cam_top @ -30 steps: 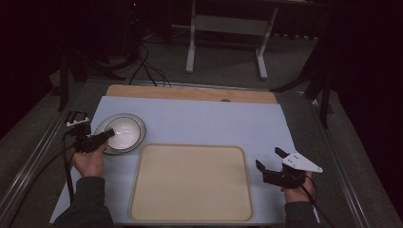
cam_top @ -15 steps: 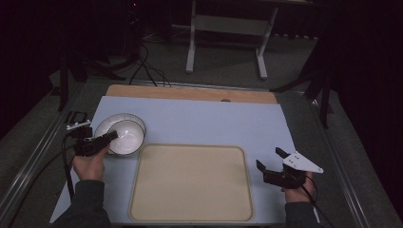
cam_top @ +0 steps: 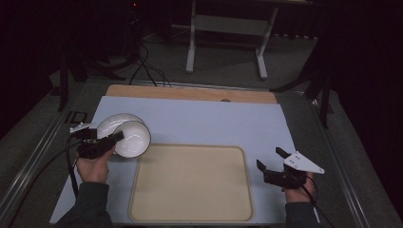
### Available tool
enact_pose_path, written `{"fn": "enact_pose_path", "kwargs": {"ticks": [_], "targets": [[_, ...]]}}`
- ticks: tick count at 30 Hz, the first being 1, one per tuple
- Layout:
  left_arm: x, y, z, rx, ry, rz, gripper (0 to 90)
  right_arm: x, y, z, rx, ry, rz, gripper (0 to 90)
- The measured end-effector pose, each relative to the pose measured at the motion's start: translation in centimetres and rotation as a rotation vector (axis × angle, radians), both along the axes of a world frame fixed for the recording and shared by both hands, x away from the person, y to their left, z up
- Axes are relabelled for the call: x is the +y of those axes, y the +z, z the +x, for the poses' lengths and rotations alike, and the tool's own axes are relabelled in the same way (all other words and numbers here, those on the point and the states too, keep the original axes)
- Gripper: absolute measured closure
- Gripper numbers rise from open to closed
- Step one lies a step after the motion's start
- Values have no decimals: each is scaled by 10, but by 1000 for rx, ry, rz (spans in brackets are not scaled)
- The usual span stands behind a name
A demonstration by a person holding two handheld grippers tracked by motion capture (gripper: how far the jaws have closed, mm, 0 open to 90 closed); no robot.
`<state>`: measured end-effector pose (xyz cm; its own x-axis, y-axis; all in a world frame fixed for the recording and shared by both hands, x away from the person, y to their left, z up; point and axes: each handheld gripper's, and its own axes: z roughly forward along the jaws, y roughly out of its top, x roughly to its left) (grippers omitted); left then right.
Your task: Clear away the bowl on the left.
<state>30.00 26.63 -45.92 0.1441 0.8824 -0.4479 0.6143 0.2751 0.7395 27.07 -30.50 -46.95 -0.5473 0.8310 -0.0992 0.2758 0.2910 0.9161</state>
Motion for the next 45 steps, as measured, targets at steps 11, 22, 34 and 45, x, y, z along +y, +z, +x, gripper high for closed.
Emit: {"fn": "enact_pose_path", "kwargs": {"ticks": [11,22,34,45], "targets": [[-15,5,-5,-19,-42,4,781,0,0,0,1,2,-3,141],[-28,7,-8,-23,-80,-2,780,0,0,0,-1,5,-1,141],[-38,5,-11,-20,-106,2,779,1,0,0,-1,7,-6,140],[-52,1,-13,-10,-145,15,779,0,1,0,-7,8,-3,141]]}}
